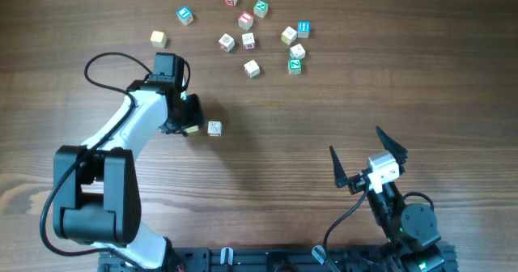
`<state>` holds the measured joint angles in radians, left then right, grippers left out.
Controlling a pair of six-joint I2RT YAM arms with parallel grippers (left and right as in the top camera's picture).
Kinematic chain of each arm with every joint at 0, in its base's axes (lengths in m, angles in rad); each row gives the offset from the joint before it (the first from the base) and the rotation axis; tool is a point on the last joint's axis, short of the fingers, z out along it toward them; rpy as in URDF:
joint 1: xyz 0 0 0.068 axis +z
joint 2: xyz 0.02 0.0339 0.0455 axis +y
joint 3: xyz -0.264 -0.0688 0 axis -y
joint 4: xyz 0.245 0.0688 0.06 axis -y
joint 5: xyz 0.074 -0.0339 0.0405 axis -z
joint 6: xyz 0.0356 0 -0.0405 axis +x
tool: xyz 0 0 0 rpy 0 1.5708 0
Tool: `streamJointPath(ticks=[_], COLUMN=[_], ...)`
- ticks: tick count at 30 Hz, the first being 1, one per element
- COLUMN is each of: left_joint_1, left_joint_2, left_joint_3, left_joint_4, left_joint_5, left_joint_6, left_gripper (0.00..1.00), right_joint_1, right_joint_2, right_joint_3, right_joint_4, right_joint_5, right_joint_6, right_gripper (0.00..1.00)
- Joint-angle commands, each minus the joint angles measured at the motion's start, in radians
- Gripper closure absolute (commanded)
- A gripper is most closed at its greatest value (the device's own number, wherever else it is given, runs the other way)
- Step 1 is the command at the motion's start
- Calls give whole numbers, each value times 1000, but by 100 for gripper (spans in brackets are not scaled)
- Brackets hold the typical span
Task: Form a horizontal line
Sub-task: 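Carry the second block beside the first placed block, then lower and nudge the second block against the first block's left side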
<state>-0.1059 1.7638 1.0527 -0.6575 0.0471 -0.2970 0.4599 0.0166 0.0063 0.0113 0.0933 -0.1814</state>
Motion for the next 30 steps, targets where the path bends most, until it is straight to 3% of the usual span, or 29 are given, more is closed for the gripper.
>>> streamJointPath(ticks=[1,5,6,9,11,21,26,30], left_joint_1=[-5,-5,-5,-5,-5,-6,-6,1], left_joint_2=[3,3,3,3,3,3,3,3], left_joint_3=[-6,-6,-6,-6,-6,-6,-6,-6], left_joint_4=[41,102,106,107,107,49,3,85], left_joint_5=[-23,-63,-64,-68,-68,69,68,31], left_joint_6=[4,-25,-30,-30,-30,-24,-25,-26], left_gripper=[37,36,44,85,96,96,96,96], right_joint_1=[0,0,0,0,0,0,0,0], right_joint_2=[-5,-5,-5,-5,-5,-5,-5,-5], right_joint_3=[-1,-1,-1,-1,-1,-1,-1,-1], right_joint_4=[3,3,3,3,3,3,3,3], right_joint_5=[-5,-5,-5,-5,-5,-5,-5,-5], right_joint_6=[-2,-2,-3,-2,-2,-2,-2,-2], right_gripper=[0,0,0,0,0,0,1,0])
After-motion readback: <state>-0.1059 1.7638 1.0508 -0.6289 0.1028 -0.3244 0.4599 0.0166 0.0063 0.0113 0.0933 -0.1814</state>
